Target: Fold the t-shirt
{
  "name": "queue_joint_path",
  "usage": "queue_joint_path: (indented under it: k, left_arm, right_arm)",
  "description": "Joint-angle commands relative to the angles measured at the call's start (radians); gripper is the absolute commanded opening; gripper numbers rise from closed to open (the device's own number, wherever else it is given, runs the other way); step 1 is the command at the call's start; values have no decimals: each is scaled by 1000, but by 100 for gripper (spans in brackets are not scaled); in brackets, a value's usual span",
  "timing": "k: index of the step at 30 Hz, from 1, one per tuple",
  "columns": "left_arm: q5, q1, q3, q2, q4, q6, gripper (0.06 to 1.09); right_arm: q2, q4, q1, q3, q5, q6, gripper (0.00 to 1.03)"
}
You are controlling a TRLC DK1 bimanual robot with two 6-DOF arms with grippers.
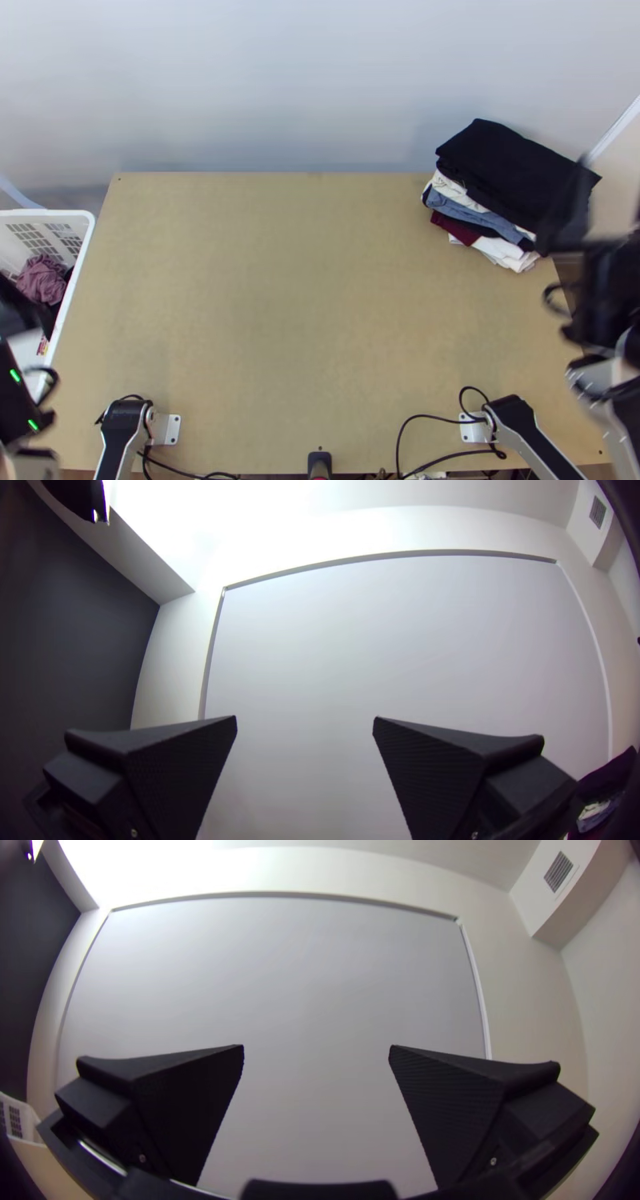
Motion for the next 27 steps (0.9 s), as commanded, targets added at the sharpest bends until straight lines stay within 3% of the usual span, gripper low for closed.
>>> queue_joint_path:
  k: [1,4,11,14,16,21,23,27]
  left_arm:
    - [22,-5,-167,-157,21,27,105]
    - [6,-3,-259,-218,2,19,105]
    - [-27,0,-485,-217,-7,-154,105]
    - [-26,0,-609,-217,114,-194,105]
    - [-27,2,-677,-217,194,-222,105]
    - [-23,3,-784,-217,217,-252,105]
    - [-21,2,-818,-217,214,-268,105]
    - [-12,-5,-833,-217,128,-268,105]
  right_arm:
    - [-164,28,28,-226,-1,11,98]
    - [-288,33,33,-384,-1,13,98]
    - [-551,33,33,-691,-1,22,98]
    - [-659,80,37,-847,1,16,98]
    - [-656,56,27,-890,10,62,98]
    - [-655,-288,-30,-892,16,231,98]
    - [-655,-428,-48,-890,15,231,98]
    - [-652,-425,-128,-890,11,228,98]
